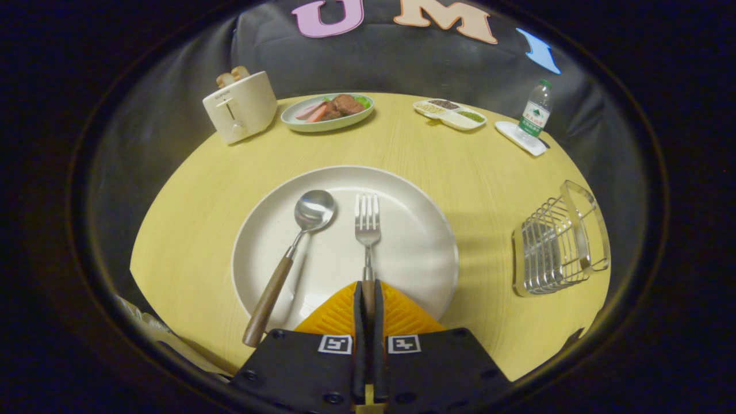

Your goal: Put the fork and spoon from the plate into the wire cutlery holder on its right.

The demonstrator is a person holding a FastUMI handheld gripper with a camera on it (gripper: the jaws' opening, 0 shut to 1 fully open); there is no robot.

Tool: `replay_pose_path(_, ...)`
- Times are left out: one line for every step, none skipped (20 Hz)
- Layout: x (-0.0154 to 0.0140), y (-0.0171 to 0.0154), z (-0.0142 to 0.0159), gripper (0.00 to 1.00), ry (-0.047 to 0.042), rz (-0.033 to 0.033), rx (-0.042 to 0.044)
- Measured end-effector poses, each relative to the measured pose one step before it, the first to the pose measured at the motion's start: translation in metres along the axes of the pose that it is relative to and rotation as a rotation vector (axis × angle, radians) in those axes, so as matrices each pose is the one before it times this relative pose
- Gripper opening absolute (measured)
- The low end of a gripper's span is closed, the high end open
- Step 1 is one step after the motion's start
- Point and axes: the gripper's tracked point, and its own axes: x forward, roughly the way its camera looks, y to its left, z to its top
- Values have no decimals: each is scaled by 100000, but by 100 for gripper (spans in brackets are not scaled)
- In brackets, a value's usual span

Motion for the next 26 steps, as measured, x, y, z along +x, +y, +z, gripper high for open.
replay_pose_path(-124,-31,-11,9,350,225,-394)
replay_pose_path(-156,-72,125,9,577,40,-71)
replay_pose_path(-180,128,244,9,-175,537,508)
replay_pose_path(-206,138,302,9,73,707,476)
replay_pose_path(-347,-35,323,9,-275,491,257)
replay_pose_path(-305,-1,346,9,-39,365,18)
replay_pose_path(-255,-30,134,9,364,149,-9)
replay_pose_path(-358,-130,253,9,392,116,276)
replay_pose_path(-336,-127,122,9,495,421,361)
replay_pose_path(-395,-209,320,9,288,-124,537)
replay_pose_path(-454,-382,194,9,358,-104,448)
replay_pose_path(-408,-334,307,9,325,163,557)
replay_pose_path(-425,-395,258,9,-13,-145,669)
replay_pose_path(-462,-459,395,9,73,55,560)
replay_pose_path(-437,-455,283,9,-210,-97,402)
replay_pose_path(-476,-613,437,9,-269,-423,223)
replay_pose_path(-456,-621,355,9,-347,-548,213)
replay_pose_path(-425,-599,493,9,-375,-309,342)
replay_pose_path(-461,-596,285,9,-350,-351,800)
replay_pose_path(-437,-648,429,9,-476,-278,1314)
replay_pose_path(-418,-597,264,9,-310,-288,1385)
replay_pose_path(-499,-794,271,9,-186,-454,1035)
replay_pose_path(-426,-803,218,9,-192,-940,535)
replay_pose_path(-406,-983,298,9,-428,-1229,138)
replay_pose_path(-307,-1063,237,9,-567,-1540,73)
replay_pose_path(-326,-1055,213,9,-154,-1472,124)
